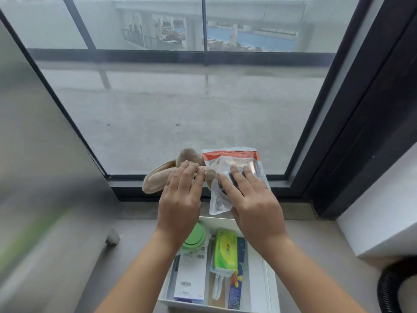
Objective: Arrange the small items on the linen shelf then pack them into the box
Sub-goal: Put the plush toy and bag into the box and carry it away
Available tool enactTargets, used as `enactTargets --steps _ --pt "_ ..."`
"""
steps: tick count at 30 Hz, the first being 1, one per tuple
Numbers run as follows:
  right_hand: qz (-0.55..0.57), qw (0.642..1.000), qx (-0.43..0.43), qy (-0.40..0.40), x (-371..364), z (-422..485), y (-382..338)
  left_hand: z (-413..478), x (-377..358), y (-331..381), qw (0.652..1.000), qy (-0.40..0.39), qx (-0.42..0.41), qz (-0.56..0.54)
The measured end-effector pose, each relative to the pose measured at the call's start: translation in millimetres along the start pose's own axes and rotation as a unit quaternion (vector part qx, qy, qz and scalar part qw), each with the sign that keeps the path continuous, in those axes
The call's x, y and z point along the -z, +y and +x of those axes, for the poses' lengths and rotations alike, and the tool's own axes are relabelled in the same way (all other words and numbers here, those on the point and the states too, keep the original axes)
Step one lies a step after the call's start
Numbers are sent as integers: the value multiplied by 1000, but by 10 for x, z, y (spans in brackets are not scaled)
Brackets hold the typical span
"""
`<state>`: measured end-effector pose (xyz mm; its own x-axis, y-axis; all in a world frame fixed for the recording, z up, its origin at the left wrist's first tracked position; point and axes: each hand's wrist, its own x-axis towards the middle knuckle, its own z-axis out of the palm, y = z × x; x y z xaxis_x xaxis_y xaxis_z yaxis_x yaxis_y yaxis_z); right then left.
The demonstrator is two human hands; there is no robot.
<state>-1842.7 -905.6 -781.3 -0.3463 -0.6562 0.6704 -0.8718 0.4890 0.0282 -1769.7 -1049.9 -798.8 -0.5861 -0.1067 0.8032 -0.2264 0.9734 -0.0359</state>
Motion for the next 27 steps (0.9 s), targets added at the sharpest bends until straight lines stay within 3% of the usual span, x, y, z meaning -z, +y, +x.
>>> enactTargets --steps 12,27 --pt "0 1000 -11 13 -733 -473 32 -447 -608 -32 1000 13 7 1" --pt "14 999 -35 -23 -765 -1130 -21 -998 -598 -82 999 -27 6 -20"
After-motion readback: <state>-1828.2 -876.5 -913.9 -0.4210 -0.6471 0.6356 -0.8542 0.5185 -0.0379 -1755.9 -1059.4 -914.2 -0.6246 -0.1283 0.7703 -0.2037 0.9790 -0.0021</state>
